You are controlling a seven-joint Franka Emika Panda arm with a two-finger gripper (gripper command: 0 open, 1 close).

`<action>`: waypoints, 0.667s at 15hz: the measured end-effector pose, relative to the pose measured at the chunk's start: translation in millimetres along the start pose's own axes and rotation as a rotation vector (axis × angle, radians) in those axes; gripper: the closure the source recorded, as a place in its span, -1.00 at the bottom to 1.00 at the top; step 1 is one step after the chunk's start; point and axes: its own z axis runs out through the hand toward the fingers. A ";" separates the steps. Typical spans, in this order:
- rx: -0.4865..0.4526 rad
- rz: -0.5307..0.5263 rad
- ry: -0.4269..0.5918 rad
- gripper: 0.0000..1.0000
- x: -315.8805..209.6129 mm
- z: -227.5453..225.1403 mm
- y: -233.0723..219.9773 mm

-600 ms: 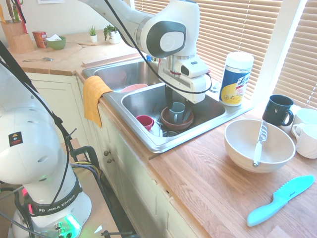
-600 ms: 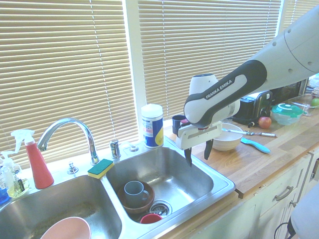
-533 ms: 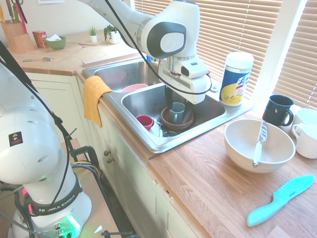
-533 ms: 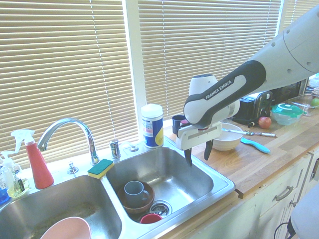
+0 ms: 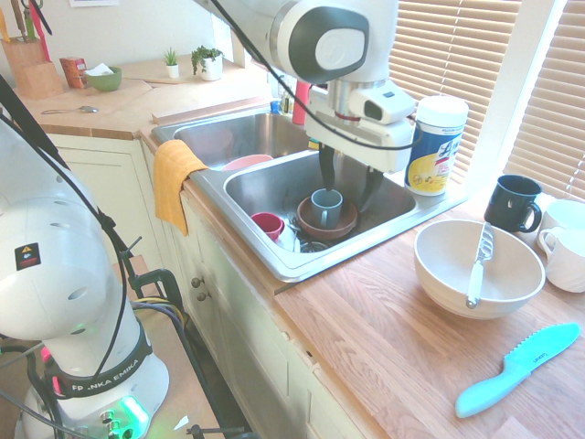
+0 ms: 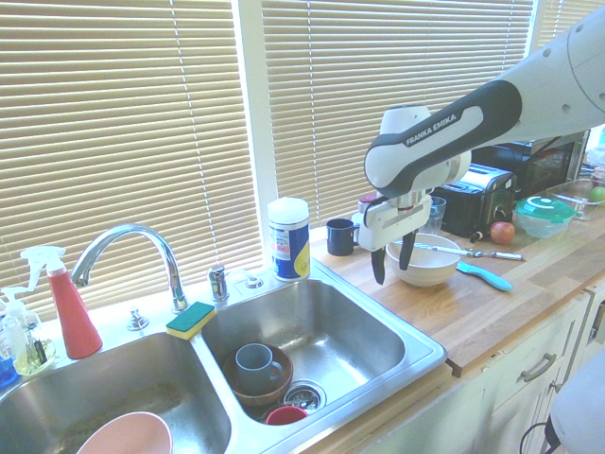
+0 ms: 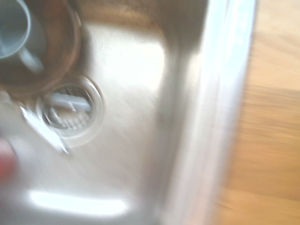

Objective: Put the knife into the sink

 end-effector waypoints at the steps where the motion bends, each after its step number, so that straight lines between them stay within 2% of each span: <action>1: -0.010 -0.057 -0.017 -1.00 9.5 -7.4 20.9; 3: -0.016 -0.165 -0.047 -1.00 24.7 -18.5 55.4; 5: -0.035 -0.218 -0.055 -1.00 43.1 -24.5 79.7; 10: -0.055 -0.193 -0.059 -1.00 99.3 -7.2 115.6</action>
